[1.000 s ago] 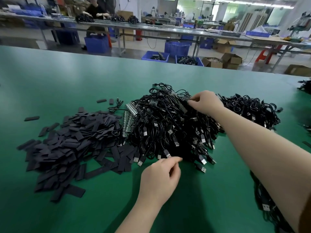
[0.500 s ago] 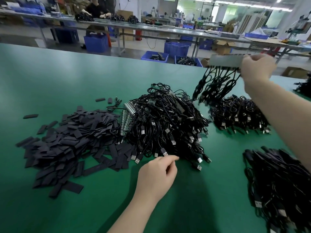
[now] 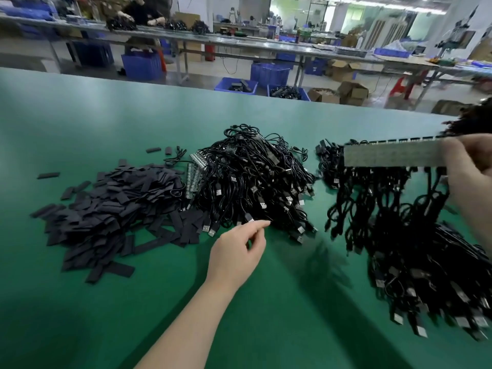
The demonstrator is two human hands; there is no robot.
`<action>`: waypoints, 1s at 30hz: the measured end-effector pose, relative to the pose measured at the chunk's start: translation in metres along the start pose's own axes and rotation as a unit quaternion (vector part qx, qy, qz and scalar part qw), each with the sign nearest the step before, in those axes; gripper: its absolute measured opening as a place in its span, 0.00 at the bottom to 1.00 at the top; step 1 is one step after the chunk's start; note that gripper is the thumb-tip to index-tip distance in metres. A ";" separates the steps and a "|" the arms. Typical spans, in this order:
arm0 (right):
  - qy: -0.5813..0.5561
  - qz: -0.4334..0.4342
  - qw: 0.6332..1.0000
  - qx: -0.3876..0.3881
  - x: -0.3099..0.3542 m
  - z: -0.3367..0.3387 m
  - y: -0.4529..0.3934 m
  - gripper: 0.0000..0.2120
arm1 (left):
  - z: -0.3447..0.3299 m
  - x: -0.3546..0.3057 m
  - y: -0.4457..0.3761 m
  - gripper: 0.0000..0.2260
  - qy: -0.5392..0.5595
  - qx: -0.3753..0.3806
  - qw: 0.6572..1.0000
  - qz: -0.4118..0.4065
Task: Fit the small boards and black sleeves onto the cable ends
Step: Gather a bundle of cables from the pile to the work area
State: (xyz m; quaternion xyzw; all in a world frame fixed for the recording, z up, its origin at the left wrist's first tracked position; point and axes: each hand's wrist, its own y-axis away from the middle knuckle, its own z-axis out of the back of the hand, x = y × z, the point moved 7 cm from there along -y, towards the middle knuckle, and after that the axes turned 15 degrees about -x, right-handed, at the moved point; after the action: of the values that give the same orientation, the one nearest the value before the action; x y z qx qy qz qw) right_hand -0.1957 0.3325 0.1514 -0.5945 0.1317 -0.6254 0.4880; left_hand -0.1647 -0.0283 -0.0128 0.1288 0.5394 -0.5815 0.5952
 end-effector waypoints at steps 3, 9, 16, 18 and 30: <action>0.010 0.094 0.995 0.029 0.034 0.036 0.049 0.08 | -0.001 -0.008 0.001 0.09 0.051 0.039 0.997 0.031; -0.070 0.291 0.950 0.088 0.148 0.037 0.203 0.10 | -0.019 -0.010 0.018 0.26 0.208 0.306 0.880 0.297; -0.110 0.163 0.914 0.354 0.155 -0.044 0.271 0.17 | 0.016 0.041 0.000 0.18 0.029 0.286 0.906 0.311; -0.056 0.099 0.923 0.369 0.124 -0.064 0.254 0.19 | 0.017 0.043 -0.002 0.11 0.003 0.292 0.914 0.283; -0.025 -0.110 0.845 0.523 0.047 -0.085 0.228 0.11 | -0.006 0.000 -0.034 0.13 -0.087 0.235 0.965 0.071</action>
State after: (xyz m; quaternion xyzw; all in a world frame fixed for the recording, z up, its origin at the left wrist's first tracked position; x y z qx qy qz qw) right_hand -0.1575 0.1493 -0.0114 -0.2772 -0.2938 -0.6361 0.6574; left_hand -0.1958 -0.0332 0.0006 0.2521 0.3228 -0.6571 0.6329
